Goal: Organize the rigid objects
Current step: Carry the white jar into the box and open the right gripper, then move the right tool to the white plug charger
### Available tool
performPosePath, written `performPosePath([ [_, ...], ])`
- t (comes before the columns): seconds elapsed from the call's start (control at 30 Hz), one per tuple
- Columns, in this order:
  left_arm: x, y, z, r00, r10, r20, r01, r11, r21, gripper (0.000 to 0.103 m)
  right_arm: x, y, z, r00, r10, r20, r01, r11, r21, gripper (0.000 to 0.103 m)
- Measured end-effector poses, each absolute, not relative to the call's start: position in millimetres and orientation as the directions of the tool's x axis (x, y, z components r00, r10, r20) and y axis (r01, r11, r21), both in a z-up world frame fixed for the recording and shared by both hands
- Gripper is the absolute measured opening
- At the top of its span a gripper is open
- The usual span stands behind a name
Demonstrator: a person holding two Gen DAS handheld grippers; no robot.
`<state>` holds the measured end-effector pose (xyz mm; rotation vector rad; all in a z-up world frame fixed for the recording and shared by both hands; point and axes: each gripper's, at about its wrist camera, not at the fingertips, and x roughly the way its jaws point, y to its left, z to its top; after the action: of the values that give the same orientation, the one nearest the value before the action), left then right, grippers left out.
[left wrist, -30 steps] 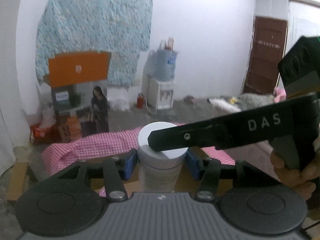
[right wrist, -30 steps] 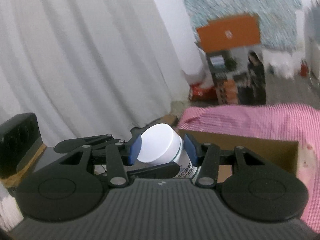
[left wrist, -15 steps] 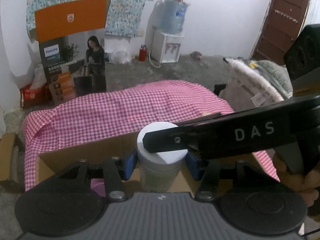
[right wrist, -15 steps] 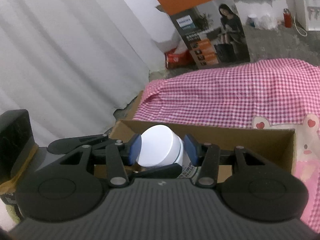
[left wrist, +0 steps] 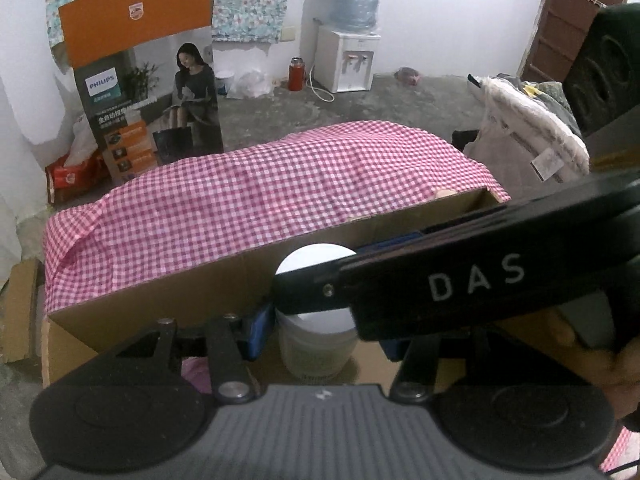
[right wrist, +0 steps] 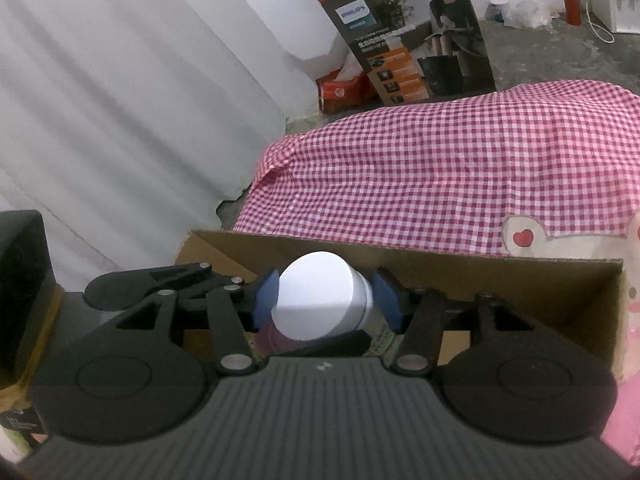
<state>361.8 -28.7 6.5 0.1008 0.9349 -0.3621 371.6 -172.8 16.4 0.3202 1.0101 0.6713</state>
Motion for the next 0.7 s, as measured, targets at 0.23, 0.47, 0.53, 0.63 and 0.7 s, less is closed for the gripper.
performPosePath([
  [0.23,352.8,-32.0,18.1,0.543,-0.271,-0.795,0.363,0.929,-0.068,0.066,362.6,-171.8,24.8,0.368,0.634,-0.68,-0.382,0.77,0.511,0.063],
  [0.47,321.2,-33.3,59.8,0.608,-0.294,-0.738,0.401,0.915,-0.034,0.086,325.3,-188.8,74.8,0.456,0.652,-0.605,-0.423,0.757,0.498,0.073],
  [0.53,309.5,-33.1,71.8,0.625,-0.306,-0.718,0.413,0.91,-0.028,0.09,308.2,-197.5,93.7,0.487,0.658,-0.574,-0.434,0.753,0.494,0.075],
  [0.63,290.2,-32.5,87.6,0.634,-0.317,-0.705,0.433,0.901,-0.016,0.093,280.7,-215.4,121.3,0.525,0.669,-0.526,-0.452,0.743,0.494,0.079],
  [0.7,275.2,-31.6,98.1,0.64,-0.319,-0.699,0.438,0.899,-0.009,0.094,258.2,-226.5,139.1,0.55,0.673,-0.495,-0.467,0.739,0.485,0.081],
])
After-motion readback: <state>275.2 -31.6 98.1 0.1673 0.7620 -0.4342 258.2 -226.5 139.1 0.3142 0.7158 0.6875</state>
